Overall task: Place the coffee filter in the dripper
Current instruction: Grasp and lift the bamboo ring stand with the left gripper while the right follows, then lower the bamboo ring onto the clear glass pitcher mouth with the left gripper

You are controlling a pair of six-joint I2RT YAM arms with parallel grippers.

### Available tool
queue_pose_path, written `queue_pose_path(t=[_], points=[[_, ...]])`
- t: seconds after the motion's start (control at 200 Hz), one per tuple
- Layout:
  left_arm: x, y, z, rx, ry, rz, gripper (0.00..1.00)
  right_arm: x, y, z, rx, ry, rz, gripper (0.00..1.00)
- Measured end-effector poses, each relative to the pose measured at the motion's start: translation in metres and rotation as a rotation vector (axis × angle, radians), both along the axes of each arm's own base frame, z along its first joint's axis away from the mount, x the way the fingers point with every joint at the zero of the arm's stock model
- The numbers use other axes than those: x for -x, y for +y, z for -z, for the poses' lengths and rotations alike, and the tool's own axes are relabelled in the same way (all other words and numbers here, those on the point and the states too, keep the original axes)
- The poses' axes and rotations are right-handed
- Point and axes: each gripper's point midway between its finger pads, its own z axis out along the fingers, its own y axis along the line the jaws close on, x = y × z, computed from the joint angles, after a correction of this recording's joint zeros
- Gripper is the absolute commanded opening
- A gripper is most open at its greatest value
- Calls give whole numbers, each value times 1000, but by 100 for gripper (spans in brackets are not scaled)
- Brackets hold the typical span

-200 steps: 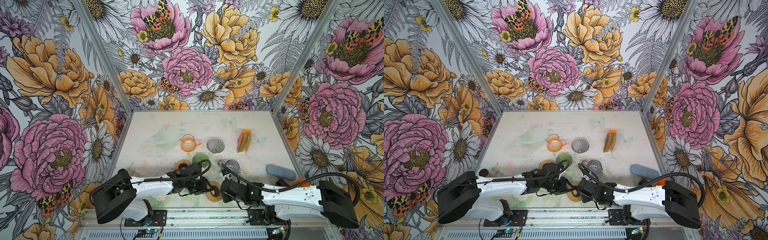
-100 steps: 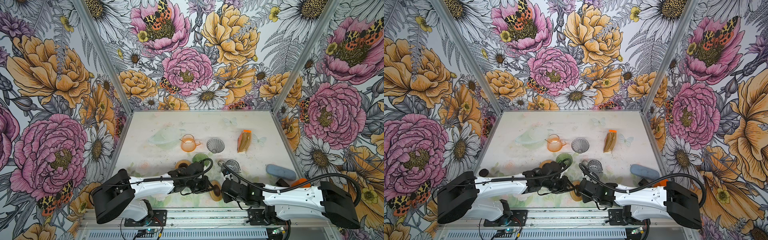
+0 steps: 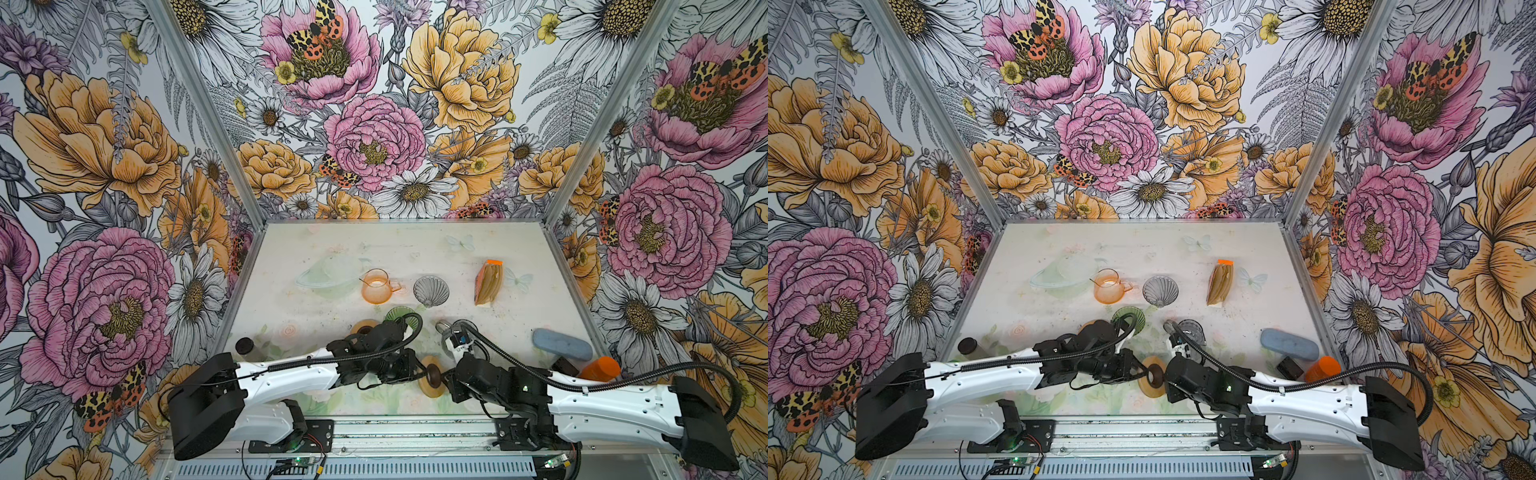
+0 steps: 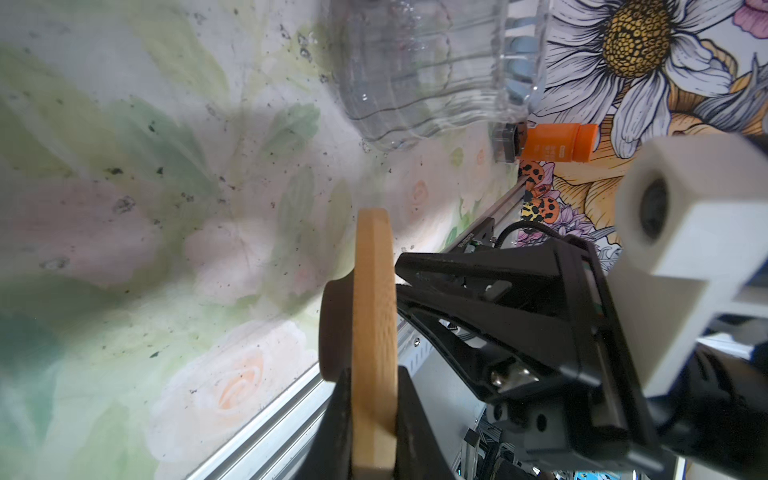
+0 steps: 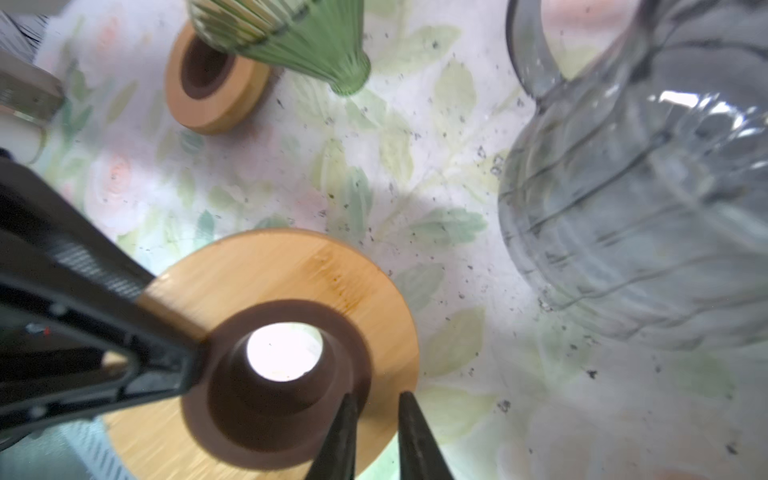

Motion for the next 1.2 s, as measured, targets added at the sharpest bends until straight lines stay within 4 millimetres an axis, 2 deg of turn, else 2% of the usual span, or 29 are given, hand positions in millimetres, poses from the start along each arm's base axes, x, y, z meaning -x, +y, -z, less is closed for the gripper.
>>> queue_pose_path(t=[0.23,0.325,0.395,0.595,0.741,0.886,1.201], points=[[-16,1,-50,148,-90,-22,11,-32,-10,-90,-141,-134,68,39],[-24,-2,-66,198,-117,-25,11,-44,-20,-116,-162,-178,100,46],[-31,-5,-78,243,-138,-26,11,-53,-29,-126,-167,-192,129,54],[-47,-25,-96,333,-168,-14,11,-66,-52,-130,-164,-173,176,73],[-57,-41,-97,360,-173,-5,11,-71,-69,-130,-170,-148,206,80],[-70,-55,-95,387,-171,-12,11,-71,-82,-128,-184,-120,221,81],[-90,-81,-71,385,-107,-42,11,-69,-99,-127,-228,-78,259,81]])
